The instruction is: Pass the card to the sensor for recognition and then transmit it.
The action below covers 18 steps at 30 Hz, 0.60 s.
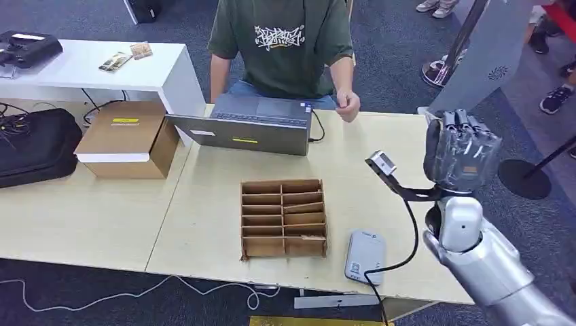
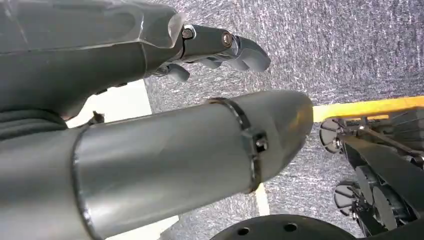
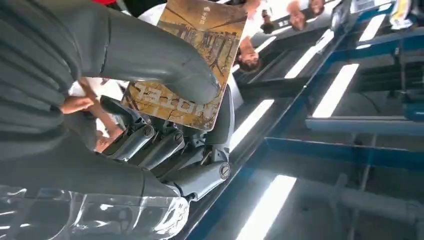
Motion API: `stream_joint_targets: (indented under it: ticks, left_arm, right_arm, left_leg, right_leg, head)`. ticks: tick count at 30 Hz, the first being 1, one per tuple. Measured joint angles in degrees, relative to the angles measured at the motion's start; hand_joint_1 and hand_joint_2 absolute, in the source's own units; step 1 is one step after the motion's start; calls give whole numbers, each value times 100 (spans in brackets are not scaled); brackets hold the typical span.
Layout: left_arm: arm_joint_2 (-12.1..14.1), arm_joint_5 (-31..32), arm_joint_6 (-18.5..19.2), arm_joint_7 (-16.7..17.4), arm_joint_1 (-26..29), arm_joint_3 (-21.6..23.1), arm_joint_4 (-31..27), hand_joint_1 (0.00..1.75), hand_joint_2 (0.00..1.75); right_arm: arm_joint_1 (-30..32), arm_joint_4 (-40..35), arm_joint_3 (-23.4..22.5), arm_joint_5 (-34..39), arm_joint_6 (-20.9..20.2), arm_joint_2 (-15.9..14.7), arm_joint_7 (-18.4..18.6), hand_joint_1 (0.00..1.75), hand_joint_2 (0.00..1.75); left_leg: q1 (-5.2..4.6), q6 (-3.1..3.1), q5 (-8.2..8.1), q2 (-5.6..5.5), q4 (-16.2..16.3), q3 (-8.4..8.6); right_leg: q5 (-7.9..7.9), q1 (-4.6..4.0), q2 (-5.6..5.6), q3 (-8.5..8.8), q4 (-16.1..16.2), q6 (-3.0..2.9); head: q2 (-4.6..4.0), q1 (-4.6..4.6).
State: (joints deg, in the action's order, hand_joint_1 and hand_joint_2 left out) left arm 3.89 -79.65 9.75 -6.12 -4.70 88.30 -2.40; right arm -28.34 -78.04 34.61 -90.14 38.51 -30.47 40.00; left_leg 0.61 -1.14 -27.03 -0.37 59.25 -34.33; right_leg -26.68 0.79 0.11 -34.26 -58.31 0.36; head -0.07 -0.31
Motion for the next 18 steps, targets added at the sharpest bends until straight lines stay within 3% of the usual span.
stream_joint_targets:
  ticks: [15, 18]
  left_arm:
    - [55, 234, 31, 63, -51, 0, -33, 0, 0]
    - [57, 245, 33, 74, -54, 0, -48, 0, 0]
  right_arm:
    - [-1445, 2025, 1295, 0, 22, 1360, -9, 175, 175]
    - [-1638, 2334, 1384, 0, 22, 1608, -263, 175, 175]
  left_leg:
    - [3, -11, 8, -1, 0, 2]
    - [3, -11, 8, -1, 0, 2]
  right_leg:
    - [4, -3, 0, -1, -4, -6]
    - [4, -3, 0, -1, -4, -6]
  head:
    - [0, 0]
    - [0, 0]
